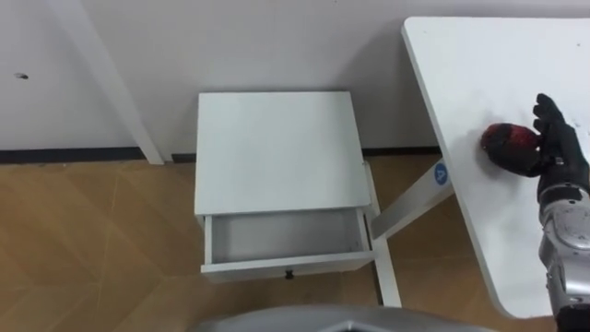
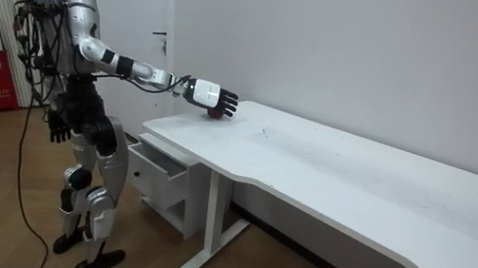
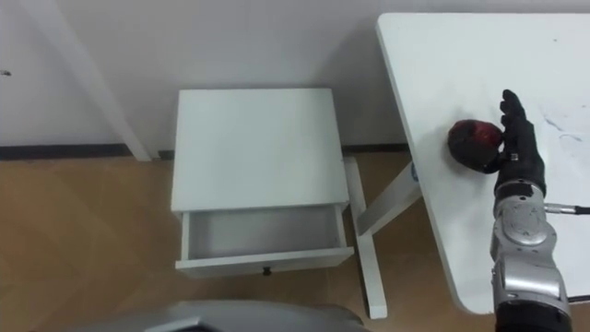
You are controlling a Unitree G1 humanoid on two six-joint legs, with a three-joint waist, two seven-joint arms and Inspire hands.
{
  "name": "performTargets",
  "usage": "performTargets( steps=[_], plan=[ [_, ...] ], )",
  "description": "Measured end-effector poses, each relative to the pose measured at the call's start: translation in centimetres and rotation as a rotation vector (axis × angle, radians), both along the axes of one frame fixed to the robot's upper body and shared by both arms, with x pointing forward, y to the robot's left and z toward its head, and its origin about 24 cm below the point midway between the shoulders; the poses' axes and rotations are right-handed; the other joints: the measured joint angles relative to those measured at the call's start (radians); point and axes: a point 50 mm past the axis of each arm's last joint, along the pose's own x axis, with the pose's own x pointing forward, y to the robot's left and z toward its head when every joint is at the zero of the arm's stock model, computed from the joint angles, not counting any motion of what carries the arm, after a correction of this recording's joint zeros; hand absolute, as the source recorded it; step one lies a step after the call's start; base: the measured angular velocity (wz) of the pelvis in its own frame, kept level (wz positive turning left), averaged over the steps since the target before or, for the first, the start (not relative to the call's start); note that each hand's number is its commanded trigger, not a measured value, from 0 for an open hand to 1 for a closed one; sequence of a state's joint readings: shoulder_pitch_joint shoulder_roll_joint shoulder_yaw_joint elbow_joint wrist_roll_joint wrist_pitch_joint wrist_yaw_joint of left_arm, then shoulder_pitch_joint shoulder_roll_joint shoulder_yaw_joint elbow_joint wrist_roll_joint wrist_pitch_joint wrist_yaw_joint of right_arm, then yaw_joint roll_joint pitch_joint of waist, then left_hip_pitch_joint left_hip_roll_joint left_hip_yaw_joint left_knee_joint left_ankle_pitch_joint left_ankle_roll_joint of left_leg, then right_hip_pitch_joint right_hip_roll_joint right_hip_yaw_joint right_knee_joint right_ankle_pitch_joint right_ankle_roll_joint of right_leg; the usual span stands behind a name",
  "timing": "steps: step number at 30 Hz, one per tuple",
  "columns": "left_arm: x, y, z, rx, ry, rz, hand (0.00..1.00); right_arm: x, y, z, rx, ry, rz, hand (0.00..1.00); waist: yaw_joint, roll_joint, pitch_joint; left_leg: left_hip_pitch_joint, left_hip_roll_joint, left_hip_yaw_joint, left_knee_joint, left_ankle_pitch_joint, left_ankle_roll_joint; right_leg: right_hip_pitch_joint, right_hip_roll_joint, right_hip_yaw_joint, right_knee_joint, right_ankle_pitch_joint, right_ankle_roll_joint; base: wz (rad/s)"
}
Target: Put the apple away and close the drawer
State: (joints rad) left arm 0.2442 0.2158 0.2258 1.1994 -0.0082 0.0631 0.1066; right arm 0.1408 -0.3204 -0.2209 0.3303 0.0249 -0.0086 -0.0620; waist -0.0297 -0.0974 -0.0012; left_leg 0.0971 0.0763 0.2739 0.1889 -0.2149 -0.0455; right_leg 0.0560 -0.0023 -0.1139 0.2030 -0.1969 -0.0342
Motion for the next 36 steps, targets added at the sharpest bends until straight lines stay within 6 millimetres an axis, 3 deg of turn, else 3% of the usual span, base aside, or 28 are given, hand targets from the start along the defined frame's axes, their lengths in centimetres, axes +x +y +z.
performTargets(
  steps=[9,10,11,12,19,21,36],
  plan=[
    [-0.2,-0.1,0.0,-0.003,0.020,-0.032,0.00,0.0,0.1,0.0,-0.088,0.029,0.055,0.00,0.002,-0.003,-0.0023,-0.012,0.000,-0.002,0.005,0.000,0.000,-0.003,-0.002,-0.015,-0.018,0.001,-0.001,0.02],
    [-0.2,-0.1,0.0,-0.003,0.024,-0.038,0.00,0.0,0.0,0.0,-0.109,0.040,0.067,0.10,0.001,-0.004,-0.0024,-0.018,0.000,-0.003,0.011,0.000,0.000,-0.003,-0.004,-0.020,-0.018,0.001,-0.001,0.07],
    [-0.2,-0.1,-0.1,-0.003,0.028,-0.045,0.00,0.0,0.0,0.0,-0.119,0.044,0.071,0.95,0.002,-0.004,-0.0025,-0.018,0.000,-0.004,0.011,0.000,0.000,-0.003,-0.004,-0.021,-0.018,0.001,-0.001,0.08],
    [-0.2,-0.1,-0.1,-0.004,0.032,-0.047,0.00,0.1,0.0,0.0,-0.128,0.047,0.075,1.00,0.003,-0.005,-0.0027,-0.019,0.000,-0.004,0.012,0.000,0.000,-0.002,-0.005,-0.025,-0.018,0.001,-0.001,0.04],
    [-0.4,-0.1,-0.1,-0.008,0.048,-0.054,0.00,0.2,-0.5,-0.4,-0.121,0.069,0.083,1.00,-0.006,-0.005,-0.0033,-0.016,0.000,-0.009,0.016,0.000,0.000,0.011,-0.006,-0.034,-0.018,0.002,0.000,0.02],
    [-0.3,-0.1,0.0,-0.005,0.053,-0.067,0.00,0.3,-0.8,-0.5,-0.114,0.075,0.068,1.00,-0.008,-0.008,-0.0084,-0.013,0.000,-0.012,0.017,0.000,0.000,0.016,-0.006,-0.040,-0.020,0.002,0.000,0.09],
    [-0.5,-0.3,-0.2,-0.022,0.087,-0.092,0.00,0.3,-0.3,-1.5,-0.113,0.147,0.112,1.00,-0.009,-0.017,-0.0096,-0.023,-0.001,-0.016,0.027,0.001,0.002,0.019,-0.010,-0.054,-0.031,0.005,0.002,0.02]
  ],
)
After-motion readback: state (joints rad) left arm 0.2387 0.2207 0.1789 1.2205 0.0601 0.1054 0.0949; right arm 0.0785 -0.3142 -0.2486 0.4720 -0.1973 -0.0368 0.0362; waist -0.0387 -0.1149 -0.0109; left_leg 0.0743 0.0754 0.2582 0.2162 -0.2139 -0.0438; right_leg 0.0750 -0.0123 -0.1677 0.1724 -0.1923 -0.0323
